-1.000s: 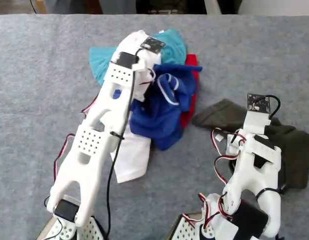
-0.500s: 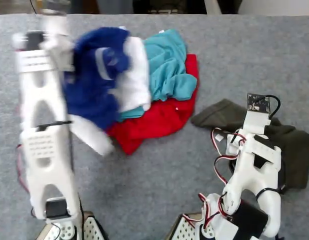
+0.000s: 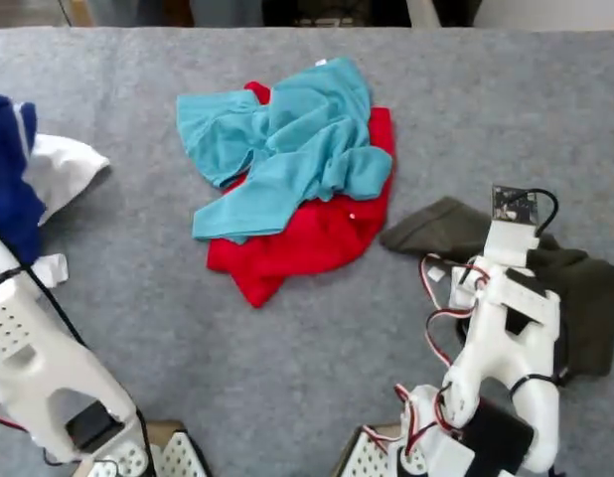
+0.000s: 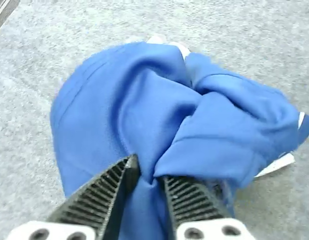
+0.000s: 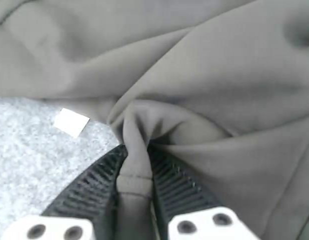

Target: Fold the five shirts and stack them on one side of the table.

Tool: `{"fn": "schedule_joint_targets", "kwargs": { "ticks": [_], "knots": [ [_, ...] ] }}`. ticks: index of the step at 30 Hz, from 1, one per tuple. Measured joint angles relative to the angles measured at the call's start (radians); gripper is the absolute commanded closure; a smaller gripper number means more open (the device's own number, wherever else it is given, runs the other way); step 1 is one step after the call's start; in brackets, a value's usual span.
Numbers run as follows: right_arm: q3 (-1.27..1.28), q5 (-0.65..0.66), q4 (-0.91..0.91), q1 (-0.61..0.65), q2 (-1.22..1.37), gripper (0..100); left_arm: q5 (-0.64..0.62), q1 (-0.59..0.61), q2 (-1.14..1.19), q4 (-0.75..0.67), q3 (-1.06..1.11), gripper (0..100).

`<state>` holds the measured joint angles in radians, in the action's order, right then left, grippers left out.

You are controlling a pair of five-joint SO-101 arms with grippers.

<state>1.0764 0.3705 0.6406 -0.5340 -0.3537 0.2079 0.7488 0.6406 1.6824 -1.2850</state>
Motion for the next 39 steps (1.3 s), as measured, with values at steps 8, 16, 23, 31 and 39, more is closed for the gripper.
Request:
{"fn": "schedule_joint_targets", "kwargs": {
  "ticks": [8,16,23,31,39],
  "knots": [
    [0.003,0.0,0.0,0.0,0.0,98.4,0.0,-0.25,-0.021,0.071,0.037,78],
    [0.003,0.0,0.0,0.0,0.0,98.4,-0.086,-0.614,-0.049,0.071,0.166,71],
    [0.003,0.0,0.0,0.0,0.0,98.4,-0.115,-0.939,0.008,-0.009,0.387,70],
    [0.003,0.0,-0.002,0.0,0.0,98.4,-0.155,-1.011,0.262,-0.12,0.422,71],
    [0.014,0.0,-0.018,0.0,0.0,98.4,-0.181,-1.014,0.353,-0.124,0.362,95]
  ]
}}
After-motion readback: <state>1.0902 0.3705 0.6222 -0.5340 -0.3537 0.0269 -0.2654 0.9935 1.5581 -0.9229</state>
